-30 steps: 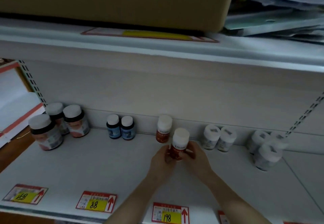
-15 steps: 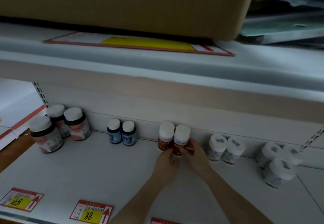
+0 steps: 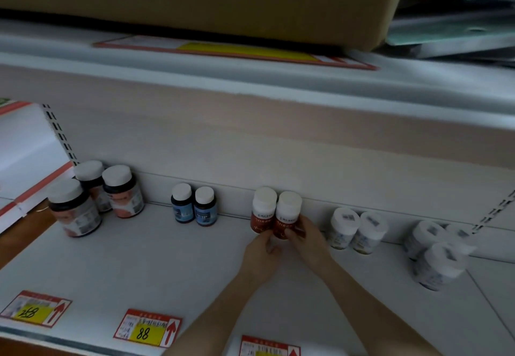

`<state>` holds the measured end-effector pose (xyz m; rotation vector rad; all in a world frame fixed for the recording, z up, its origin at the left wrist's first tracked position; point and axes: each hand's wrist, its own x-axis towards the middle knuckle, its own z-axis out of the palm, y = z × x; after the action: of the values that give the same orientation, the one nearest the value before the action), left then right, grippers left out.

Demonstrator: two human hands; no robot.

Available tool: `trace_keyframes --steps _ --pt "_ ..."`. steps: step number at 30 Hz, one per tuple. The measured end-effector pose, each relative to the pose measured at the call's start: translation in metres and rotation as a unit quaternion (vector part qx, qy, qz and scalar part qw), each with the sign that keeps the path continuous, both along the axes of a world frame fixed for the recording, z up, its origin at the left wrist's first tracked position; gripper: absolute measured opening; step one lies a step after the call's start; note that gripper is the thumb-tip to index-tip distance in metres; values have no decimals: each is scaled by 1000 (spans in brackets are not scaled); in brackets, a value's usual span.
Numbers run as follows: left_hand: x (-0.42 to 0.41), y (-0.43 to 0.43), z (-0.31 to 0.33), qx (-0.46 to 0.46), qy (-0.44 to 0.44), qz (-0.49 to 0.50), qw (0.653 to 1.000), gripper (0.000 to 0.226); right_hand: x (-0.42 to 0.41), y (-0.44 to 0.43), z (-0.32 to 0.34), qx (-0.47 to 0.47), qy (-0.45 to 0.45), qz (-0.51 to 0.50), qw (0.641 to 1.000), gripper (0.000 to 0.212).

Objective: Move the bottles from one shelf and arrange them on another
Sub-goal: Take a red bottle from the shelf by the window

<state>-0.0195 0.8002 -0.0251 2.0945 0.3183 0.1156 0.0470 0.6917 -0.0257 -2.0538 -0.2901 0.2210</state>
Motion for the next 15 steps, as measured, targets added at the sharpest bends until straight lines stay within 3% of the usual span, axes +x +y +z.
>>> trace_keyframes --steps 8,15 --pt "-35 6 9 -19 19 -4 1000 43 -43 -10 9 -35 -13 -90 995 38" --pt "-65 -25 19 -33 5 -64 997 43 -100 -42 20 -32 -13 -145 989 37"
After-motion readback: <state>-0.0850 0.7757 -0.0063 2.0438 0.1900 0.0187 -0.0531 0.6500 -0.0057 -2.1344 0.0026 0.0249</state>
